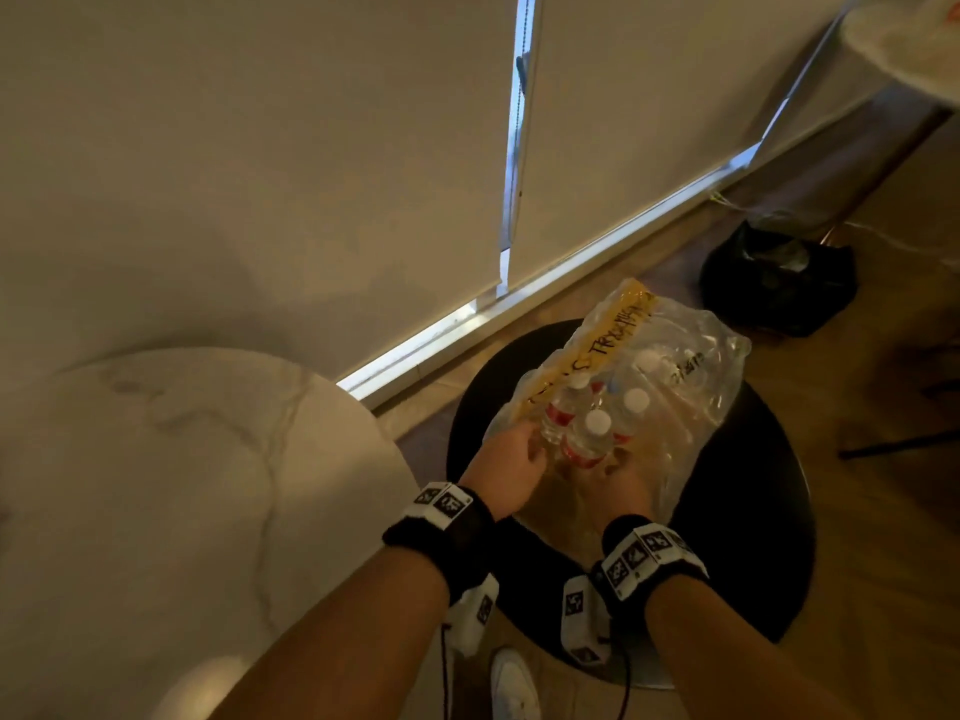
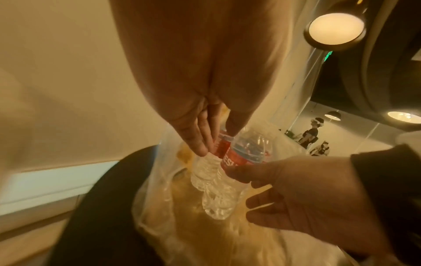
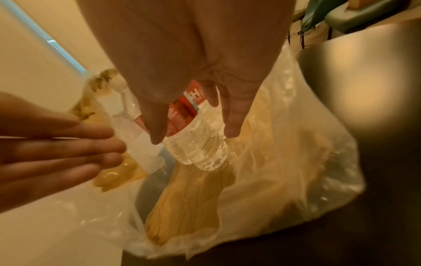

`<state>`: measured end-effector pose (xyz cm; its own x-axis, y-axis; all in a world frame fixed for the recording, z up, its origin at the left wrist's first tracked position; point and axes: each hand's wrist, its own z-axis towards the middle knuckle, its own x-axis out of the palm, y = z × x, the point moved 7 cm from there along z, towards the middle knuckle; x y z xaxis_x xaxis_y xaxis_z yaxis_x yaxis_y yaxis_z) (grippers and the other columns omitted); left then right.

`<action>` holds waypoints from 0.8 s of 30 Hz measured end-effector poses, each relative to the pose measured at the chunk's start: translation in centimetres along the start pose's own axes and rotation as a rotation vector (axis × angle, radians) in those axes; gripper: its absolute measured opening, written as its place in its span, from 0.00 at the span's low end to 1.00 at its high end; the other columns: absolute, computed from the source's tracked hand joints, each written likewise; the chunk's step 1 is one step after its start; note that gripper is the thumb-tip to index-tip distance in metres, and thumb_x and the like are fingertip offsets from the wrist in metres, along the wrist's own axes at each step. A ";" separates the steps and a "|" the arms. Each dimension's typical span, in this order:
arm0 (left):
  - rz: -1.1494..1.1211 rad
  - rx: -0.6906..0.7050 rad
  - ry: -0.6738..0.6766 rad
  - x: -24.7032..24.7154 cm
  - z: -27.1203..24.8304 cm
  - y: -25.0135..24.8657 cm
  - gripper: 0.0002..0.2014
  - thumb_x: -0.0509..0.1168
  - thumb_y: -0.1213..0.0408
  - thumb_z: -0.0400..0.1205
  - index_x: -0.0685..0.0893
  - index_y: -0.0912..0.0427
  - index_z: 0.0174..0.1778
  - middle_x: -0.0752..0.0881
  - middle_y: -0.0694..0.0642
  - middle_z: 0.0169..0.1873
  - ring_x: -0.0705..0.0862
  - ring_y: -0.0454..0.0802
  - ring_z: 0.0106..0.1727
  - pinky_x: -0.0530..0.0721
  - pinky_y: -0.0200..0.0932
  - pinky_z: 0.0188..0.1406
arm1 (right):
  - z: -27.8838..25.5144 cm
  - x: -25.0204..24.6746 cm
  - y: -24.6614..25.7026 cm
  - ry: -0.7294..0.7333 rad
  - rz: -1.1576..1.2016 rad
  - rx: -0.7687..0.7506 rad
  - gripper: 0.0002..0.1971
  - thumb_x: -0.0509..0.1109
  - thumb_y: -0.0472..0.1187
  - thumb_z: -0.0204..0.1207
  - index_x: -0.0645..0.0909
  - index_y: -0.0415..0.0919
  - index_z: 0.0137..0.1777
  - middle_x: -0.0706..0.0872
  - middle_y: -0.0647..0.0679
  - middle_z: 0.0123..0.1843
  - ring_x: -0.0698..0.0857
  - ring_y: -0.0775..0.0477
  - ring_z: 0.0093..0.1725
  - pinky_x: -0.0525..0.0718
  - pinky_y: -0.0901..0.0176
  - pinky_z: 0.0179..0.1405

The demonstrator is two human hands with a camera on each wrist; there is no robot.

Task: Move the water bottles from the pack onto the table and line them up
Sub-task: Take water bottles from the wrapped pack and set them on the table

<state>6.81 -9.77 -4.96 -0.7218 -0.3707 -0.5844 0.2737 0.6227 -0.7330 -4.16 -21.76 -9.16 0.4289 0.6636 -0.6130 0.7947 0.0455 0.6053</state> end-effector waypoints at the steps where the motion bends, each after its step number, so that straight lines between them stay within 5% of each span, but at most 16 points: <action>1: 0.018 0.009 -0.009 0.4 1.8 -0.5 0.13 0.60 0.63 0.87 0.81 0.56 0.66 0.85 0.54 0.52 0.83 0.51 0.52 0.84 0.50 0.60 | 1.1 0.1 -0.1 0.010 -0.013 -0.016 0.31 0.75 0.54 0.71 0.74 0.41 0.70 0.84 0.42 0.63 0.84 0.38 0.61 0.82 0.49 0.59; 4: 0.001 0.108 -0.111 0.5 5.6 -1.4 0.24 0.64 0.55 0.84 0.71 0.41 0.78 0.74 0.48 0.73 0.76 0.45 0.66 0.74 0.46 0.74 | 3.0 0.7 -0.4 0.082 0.011 -0.031 0.23 0.76 0.54 0.69 0.81 0.45 0.62 0.87 0.46 0.57 0.86 0.42 0.54 0.80 0.54 0.50; 8: -0.004 0.109 -0.048 1.2 8.6 -0.9 0.32 0.73 0.57 0.74 0.71 0.31 0.72 0.77 0.42 0.70 0.77 0.50 0.71 0.77 0.58 0.75 | 4.1 1.0 -1.0 0.155 0.068 -0.003 0.08 0.74 0.55 0.68 0.81 0.54 0.39 0.89 0.47 0.44 0.86 0.42 0.45 0.82 0.49 0.51; 11: -0.084 0.153 -0.009 1.4 9.3 -1.4 0.31 0.75 0.60 0.71 0.75 0.37 0.69 0.79 0.41 0.69 0.79 0.49 0.69 0.78 0.55 0.74 | 4.1 0.7 -1.4 0.172 0.070 -0.038 0.09 0.75 0.47 0.71 0.77 0.56 0.34 0.88 0.49 0.40 0.86 0.41 0.46 0.83 0.48 0.52; 14: -0.058 0.170 -0.048 1.3 8.9 -1.2 0.37 0.78 0.54 0.67 0.74 0.35 0.72 0.75 0.39 0.71 0.77 0.48 0.71 0.79 0.57 0.73 | 3.5 0.2 -1.2 0.171 0.082 -0.090 0.12 0.78 0.44 0.69 0.76 0.58 0.37 0.87 0.48 0.43 0.86 0.40 0.49 0.83 0.47 0.54; 16: -0.077 0.162 -0.028 1.4 7.8 -1.1 0.39 0.79 0.53 0.65 0.72 0.34 0.72 0.74 0.41 0.74 0.76 0.49 0.74 0.78 0.60 0.74 | 2.8 -0.6 -1.0 0.163 0.085 -0.127 0.14 0.79 0.42 0.68 0.78 0.57 0.47 0.85 0.49 0.46 0.85 0.39 0.52 0.82 0.48 0.55; 18: -0.088 0.151 -0.017 0.9 6.4 -1.3 0.34 0.79 0.51 0.63 0.75 0.33 0.65 0.75 0.44 0.73 0.77 0.51 0.74 0.77 0.62 0.74 | 1.6 -1.3 -0.6 0.161 0.052 -0.173 0.25 0.80 0.42 0.67 0.77 0.50 0.64 0.85 0.50 0.53 0.84 0.40 0.57 0.81 0.48 0.59; 20: -0.136 0.114 -0.010 -0.2 4.4 -1.5 0.30 0.78 0.51 0.61 0.74 0.33 0.57 0.76 0.47 0.69 0.78 0.51 0.69 0.79 0.61 0.72 | 0.0 -2.0 0.0 0.174 0.050 -0.225 0.30 0.80 0.44 0.66 0.75 0.49 0.68 0.86 0.51 0.58 0.84 0.43 0.59 0.81 0.49 0.60; 24: -0.220 0.088 0.033 -2.3 -1.1 -1.6 0.35 0.80 0.57 0.69 0.72 0.37 0.70 0.80 0.46 0.68 0.81 0.48 0.68 0.79 0.57 0.73 | -5.2 -2.8 2.4 0.224 0.015 -0.387 0.27 0.79 0.37 0.70 0.77 0.41 0.68 0.83 0.51 0.57 0.83 0.51 0.58 0.77 0.70 0.51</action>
<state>7.36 -9.18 -2.10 -0.7903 -0.4667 -0.3969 0.1610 0.4669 -0.8695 -5.71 -19.66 -3.40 0.3018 0.8097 -0.5033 0.5512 0.2826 0.7851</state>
